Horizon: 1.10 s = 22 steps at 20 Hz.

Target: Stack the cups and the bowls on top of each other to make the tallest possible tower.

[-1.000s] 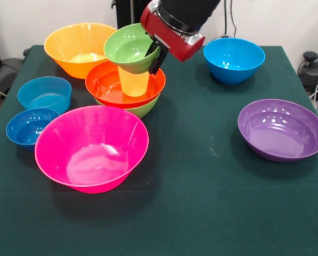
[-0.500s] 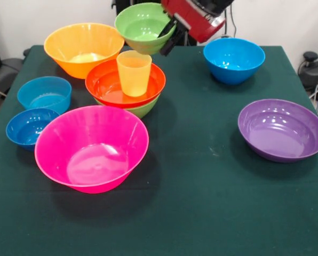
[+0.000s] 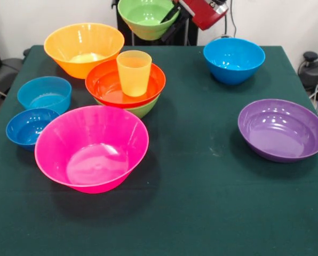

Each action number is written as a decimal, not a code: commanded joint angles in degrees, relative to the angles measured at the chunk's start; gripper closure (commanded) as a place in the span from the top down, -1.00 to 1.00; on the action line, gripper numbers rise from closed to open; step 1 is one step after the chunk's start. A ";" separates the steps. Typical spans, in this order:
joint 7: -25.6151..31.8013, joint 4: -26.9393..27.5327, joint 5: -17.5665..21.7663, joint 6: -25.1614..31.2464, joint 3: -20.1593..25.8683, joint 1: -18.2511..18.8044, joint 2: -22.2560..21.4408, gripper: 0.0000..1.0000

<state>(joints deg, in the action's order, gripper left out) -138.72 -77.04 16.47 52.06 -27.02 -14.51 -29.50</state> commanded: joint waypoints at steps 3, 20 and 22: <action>-12.96 -6.85 -0.36 -7.96 -0.25 -0.72 1.14 -1.00; -15.84 -8.44 -3.75 -15.00 -3.37 -2.49 3.35 -1.00; -16.61 -8.81 -4.13 -16.46 -3.76 -2.61 3.62 -1.00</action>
<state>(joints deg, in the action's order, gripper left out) -142.24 -82.51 14.45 40.53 -33.89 -16.18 -27.27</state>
